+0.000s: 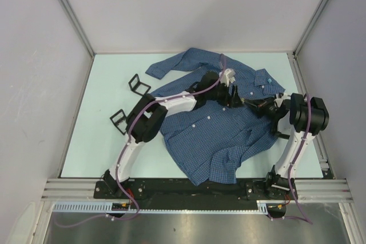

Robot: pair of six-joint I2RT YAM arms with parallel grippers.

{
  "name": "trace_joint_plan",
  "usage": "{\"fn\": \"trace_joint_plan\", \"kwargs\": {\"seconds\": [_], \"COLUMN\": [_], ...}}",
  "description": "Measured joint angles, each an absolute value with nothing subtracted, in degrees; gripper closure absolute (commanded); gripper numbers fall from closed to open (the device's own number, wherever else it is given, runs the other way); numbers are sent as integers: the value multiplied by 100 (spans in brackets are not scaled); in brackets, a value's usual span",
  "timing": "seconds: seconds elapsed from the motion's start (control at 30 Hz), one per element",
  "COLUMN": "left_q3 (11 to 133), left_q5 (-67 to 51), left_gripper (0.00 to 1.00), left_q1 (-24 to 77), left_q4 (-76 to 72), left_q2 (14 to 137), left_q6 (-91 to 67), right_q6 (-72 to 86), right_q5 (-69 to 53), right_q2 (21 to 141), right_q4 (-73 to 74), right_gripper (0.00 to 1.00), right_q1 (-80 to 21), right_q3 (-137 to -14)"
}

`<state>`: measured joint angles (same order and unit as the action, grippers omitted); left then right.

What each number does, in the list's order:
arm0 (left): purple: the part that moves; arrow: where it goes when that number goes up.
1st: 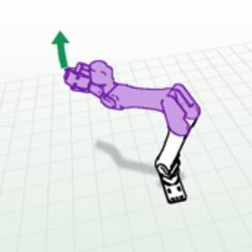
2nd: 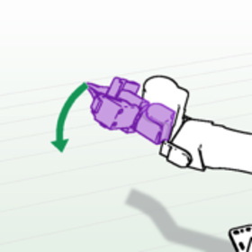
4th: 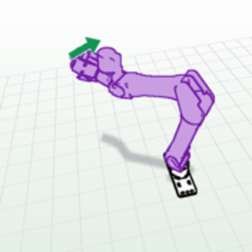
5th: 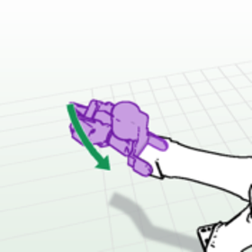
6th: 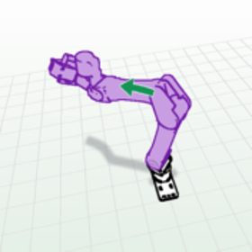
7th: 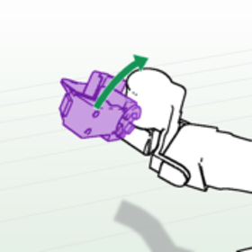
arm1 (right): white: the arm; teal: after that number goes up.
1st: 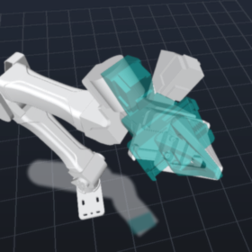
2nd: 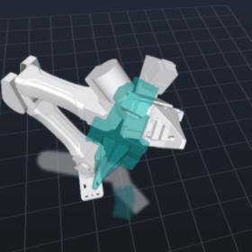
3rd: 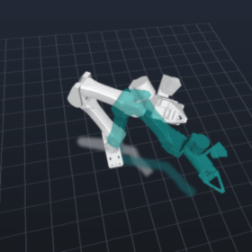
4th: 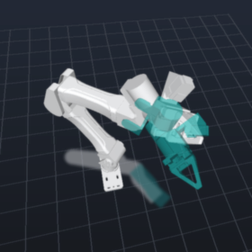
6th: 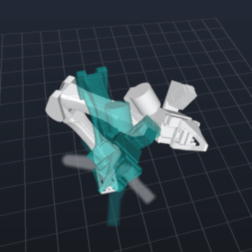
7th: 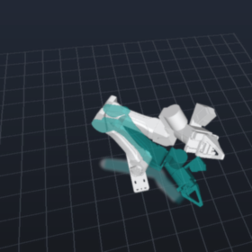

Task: Remove the brooch from the garment

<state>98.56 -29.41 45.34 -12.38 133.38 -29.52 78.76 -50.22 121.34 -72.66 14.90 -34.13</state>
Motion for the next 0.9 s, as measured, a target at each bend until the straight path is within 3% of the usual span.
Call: {"fn": "trace_joint_plan", "kwargs": {"seconds": [0.23, 0.33, 0.53, 0.9], "left_q3": [8674, 7859, 6462, 5811], "left_q5": [-2602, -2504, -2563, -2823], "left_gripper": [33, 38, 38, 42], "left_q1": [4239, 4042, 3494, 2744], "left_q4": [-987, -1041, -902, 329], "left_q2": [11900, 11050, 9983, 8374], "left_q6": [-2998, -3286, -4202, -6106], "right_q6": [7002, 6123, 4042, 1210], "right_q5": [-4827, -4598, -3732, -3052], "right_q2": [11233, 10573, 9279, 8517], "right_q4": [-6510, -5631, -3905, -3024], "right_gripper": [100, 100, 100, 100], "right_q1": [1170, 939, 102, -1957], "right_q3": [-3454, -3588, -3962, -4023]}}
